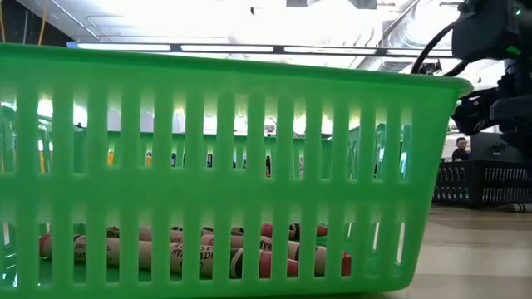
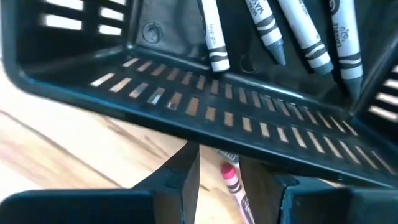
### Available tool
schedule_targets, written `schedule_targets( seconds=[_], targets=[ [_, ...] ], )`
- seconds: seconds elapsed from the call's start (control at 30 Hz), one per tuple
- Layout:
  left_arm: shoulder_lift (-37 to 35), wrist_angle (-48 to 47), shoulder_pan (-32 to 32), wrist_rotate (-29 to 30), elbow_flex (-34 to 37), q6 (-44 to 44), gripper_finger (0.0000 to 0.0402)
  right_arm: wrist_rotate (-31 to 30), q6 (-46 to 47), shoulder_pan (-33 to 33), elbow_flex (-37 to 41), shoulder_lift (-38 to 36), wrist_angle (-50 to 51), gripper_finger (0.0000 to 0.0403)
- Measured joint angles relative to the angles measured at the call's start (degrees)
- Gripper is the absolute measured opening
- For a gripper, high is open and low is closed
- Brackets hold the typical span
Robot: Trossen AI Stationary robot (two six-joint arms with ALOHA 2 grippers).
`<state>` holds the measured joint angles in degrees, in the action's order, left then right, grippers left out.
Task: Sort crayons
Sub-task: Put the bottom gray crayon into the black bin
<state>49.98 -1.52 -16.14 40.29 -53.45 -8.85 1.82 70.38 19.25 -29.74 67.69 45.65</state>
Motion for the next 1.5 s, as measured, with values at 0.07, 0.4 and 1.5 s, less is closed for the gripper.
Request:
schedule_targets(
  seconds=[0.07, 0.4, 1.5],
  targets=[
    [0.0, -0.01, 0.0, 0.0, 0.0, 0.01, 0.0102, 0.07, -1.23, -0.53, 0.0, 1.09, -0.46, 0.0106],
    [-0.02, -0.33, 0.0, -0.04, 0.0, 0.05, 0.0101, 2.76, -9.21, -2.56, -0.33, 7.22, -5.3, 0.0106],
    [-0.04, -0.63, -0.02, -0.07, 0.0, 0.03, 0.0101, -2.56, -16.06, -0.92, -20.52, 5.32, 10.75, 0.0003]
  ],
)
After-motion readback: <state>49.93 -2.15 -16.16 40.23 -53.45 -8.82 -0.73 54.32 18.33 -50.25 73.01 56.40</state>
